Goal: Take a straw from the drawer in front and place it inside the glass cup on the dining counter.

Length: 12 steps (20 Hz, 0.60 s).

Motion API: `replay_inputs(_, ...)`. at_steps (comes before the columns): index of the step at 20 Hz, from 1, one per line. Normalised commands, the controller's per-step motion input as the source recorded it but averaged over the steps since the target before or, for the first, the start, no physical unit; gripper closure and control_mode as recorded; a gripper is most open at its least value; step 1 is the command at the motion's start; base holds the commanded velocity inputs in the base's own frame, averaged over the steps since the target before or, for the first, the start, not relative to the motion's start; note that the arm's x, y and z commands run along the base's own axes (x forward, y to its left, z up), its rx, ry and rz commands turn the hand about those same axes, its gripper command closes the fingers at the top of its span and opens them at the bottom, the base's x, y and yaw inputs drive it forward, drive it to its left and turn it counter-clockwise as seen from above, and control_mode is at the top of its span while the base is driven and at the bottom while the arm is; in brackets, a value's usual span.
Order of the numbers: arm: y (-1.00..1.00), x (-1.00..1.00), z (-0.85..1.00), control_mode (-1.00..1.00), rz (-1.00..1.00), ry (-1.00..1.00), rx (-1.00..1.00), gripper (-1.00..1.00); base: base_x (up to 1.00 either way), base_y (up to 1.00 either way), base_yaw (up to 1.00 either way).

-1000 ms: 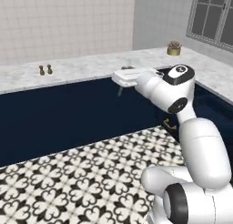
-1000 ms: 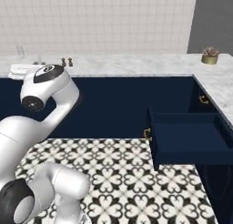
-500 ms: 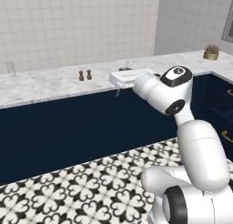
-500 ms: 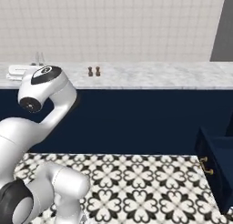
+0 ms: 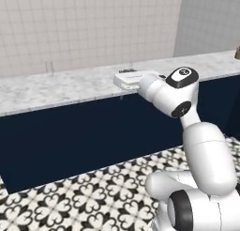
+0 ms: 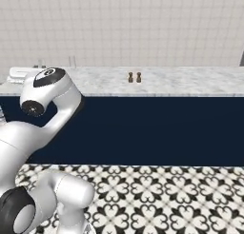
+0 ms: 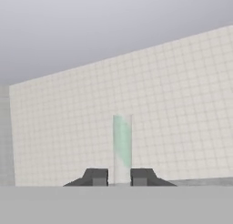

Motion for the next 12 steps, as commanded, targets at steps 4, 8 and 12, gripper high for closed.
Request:
replay_inputs(4, 0.0, 0.0, 0.0, 1.0, 0.0, 0.0, 0.0, 1.0, 0.0, 1.0, -0.01)
replay_inputs(8, 0.0, 0.0, 0.0, 1.0, 0.0, 0.0, 0.0, 1.0, 0.0, 1.0, -0.07)
replay_inputs(12, 0.0, 0.0, 0.0, 1.0, 0.0, 0.0, 0.0, 1.0, 0.01, 1.0, -0.13)
